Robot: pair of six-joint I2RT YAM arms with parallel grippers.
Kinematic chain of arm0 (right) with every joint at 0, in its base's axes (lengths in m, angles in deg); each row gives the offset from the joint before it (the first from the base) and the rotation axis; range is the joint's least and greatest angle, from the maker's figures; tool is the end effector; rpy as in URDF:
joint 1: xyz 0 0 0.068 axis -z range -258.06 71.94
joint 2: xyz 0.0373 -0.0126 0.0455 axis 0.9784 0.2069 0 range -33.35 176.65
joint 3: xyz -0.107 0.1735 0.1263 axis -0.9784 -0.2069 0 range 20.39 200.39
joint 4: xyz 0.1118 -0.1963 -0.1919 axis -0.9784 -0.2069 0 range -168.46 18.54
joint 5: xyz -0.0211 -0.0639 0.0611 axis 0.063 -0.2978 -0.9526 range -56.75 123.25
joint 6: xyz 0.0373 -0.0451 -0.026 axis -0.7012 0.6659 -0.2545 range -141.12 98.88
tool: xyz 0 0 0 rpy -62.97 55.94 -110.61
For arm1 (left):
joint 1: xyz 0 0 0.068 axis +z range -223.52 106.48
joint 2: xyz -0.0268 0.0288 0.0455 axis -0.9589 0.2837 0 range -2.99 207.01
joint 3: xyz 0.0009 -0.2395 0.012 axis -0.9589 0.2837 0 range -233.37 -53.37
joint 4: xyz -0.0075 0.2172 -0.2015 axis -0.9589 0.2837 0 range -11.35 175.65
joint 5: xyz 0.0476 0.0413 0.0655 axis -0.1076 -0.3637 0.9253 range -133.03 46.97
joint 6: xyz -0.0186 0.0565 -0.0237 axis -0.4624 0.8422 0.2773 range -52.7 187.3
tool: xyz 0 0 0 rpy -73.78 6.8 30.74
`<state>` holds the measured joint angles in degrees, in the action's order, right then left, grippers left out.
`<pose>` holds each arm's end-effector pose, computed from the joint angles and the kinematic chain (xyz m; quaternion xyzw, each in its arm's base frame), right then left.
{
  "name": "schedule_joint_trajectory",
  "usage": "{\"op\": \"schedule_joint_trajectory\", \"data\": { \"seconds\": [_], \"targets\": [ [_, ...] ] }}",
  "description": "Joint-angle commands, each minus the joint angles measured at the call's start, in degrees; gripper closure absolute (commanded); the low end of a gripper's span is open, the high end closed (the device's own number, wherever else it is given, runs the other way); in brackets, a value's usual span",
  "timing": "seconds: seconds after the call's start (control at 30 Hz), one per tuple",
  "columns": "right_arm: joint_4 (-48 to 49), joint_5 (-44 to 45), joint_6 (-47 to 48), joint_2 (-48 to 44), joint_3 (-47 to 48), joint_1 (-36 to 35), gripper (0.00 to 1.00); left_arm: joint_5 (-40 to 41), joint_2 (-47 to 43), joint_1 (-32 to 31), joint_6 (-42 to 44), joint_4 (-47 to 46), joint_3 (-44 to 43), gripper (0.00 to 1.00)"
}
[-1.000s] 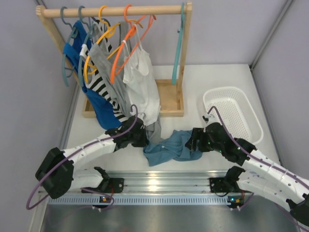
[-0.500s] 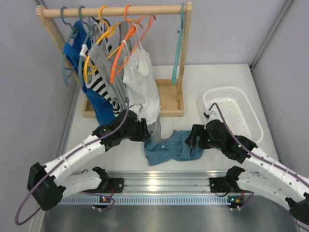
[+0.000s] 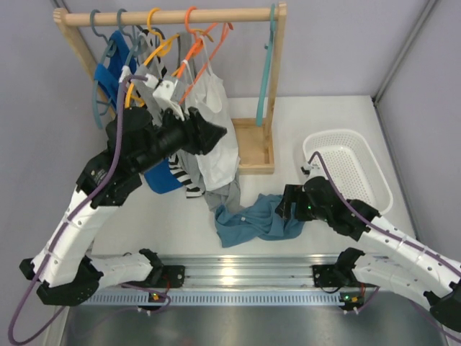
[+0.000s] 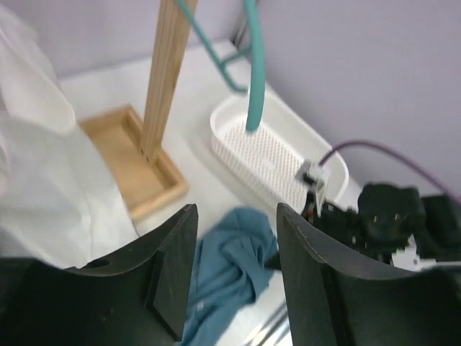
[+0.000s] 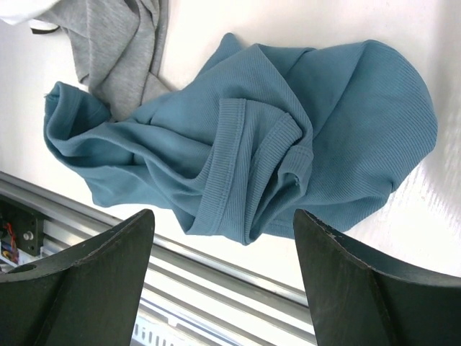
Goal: Place the tank top on the hanger
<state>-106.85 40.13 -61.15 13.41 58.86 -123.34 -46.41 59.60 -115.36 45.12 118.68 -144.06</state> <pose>0.1727 0.1660 0.2145 -0.0184 0.9179 0.2254 0.3261 0.1884 -0.1727 0.4776 0.1509 0.7618 -0.3531 0.5217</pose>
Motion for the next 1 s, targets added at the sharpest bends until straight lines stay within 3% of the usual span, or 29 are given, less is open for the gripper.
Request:
{"op": "schedule_joint_trajectory", "data": {
  "seconds": [0.0, 0.2, 0.43, 0.8, 0.97],
  "targets": [
    [1.6, 0.4, 1.1, -0.2, 3.2, -0.9, 0.23, 5.8, 6.8, 0.0, 5.6, -6.1, -8.6, 0.46],
    [1.2, 1.1, 0.7, -1.3, 2.1, -0.9, 0.23, 13.5, 17.7, -0.3, 9.7, -14.8, -19.8, 0.37],
    [2.0, 0.8, -0.5, -3.1, 0.1, -0.9, 0.23, 14.0, 21.3, -1.5, 13.3, -28.9, -19.3, 0.36],
    [3.3, -0.5, -0.8, -2.0, -0.7, -0.8, 0.24, 13.8, 25.2, -3.6, 15.7, -30.3, -19.9, 0.36],
    [3.3, -0.6, -1.0, -2.9, -1.2, -0.9, 0.24, 18.0, 27.8, -5.6, 19.7, -30.3, -20.9, 0.36]
  ]
}}
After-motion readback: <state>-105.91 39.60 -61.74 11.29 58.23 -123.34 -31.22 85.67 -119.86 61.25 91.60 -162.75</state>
